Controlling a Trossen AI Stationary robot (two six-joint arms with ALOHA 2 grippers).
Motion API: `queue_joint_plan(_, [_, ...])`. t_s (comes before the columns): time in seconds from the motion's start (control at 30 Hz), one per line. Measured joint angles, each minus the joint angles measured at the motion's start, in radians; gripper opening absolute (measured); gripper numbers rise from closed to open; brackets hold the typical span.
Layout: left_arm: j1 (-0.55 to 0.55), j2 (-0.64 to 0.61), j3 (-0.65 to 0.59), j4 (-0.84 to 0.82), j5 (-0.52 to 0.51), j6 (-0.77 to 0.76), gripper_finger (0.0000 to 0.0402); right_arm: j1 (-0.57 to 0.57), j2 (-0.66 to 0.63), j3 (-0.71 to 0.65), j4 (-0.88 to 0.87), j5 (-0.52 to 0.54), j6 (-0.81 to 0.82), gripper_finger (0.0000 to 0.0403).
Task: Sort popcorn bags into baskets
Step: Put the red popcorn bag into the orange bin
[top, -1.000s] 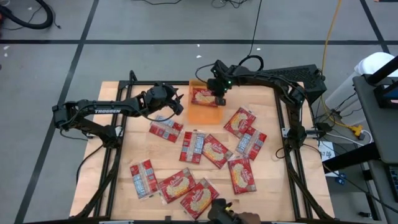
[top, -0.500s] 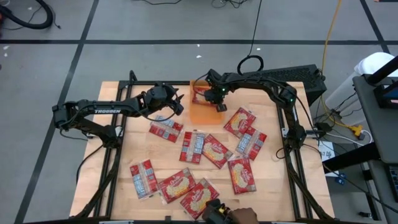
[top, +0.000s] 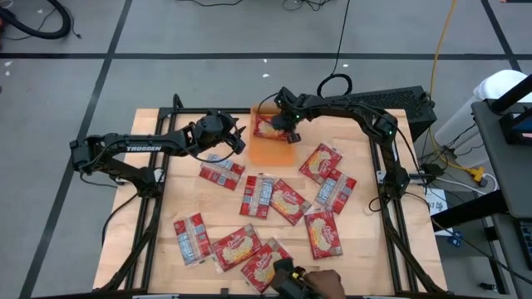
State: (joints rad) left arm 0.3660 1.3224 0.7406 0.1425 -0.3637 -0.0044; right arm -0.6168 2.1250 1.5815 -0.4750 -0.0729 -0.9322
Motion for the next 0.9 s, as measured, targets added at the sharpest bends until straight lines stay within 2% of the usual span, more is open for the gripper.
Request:
queue_joint_plan(0.07, [0.0, 0.0, 0.0, 0.0, 0.0, 0.0, 0.0191, 0.0, 0.002, 0.015, -0.026, 0.013, 0.025, 0.0025])
queue_joint_plan(0.17, [0.0, 0.0, 0.0, -0.004, 0.0, 0.0, 0.0191, 0.009, 0.0, 0.077, -0.109, 0.047, 0.163, 0.0025])
queue_joint_plan(0.27, [0.0, 0.0, 0.0, -0.008, 0.0, 0.0, 0.0191, 0.021, -0.006, 0.176, -0.192, 0.04, 0.316, 0.0025])
queue_joint_plan(0.33, [0.0, 0.0, 0.0, -0.008, 0.0, 0.0, 0.0191, 0.023, -0.012, 0.226, -0.214, -0.006, 0.37, 0.0025])
queue_joint_plan(0.43, [0.0, 0.0, 0.0, -0.008, 0.0, -0.001, 0.0191, 0.021, -0.005, 0.233, -0.188, -0.162, 0.376, 0.0023])
queue_joint_plan(0.47, [0.0, 0.0, 0.0, -0.009, 0.0, -0.004, 0.0191, 0.019, -0.001, 0.231, -0.198, -0.186, 0.389, 0.0022])
queue_joint_plan(0.63, [-0.002, 0.0, -0.011, -0.025, 0.0, -0.021, 0.0191, 0.017, 0.015, 0.214, -0.275, -0.22, 0.393, 0.0016])
queue_joint_plan(0.73, [-0.002, 0.0, -0.025, -0.025, -0.001, -0.031, 0.0191, 0.023, 0.023, 0.162, -0.268, -0.216, 0.327, 0.0016])
queue_joint_plan(0.9, [-0.002, 0.0, -0.03, -0.018, -0.001, -0.034, 0.0191, 0.027, 0.021, 0.109, -0.212, -0.213, 0.325, 0.0015])
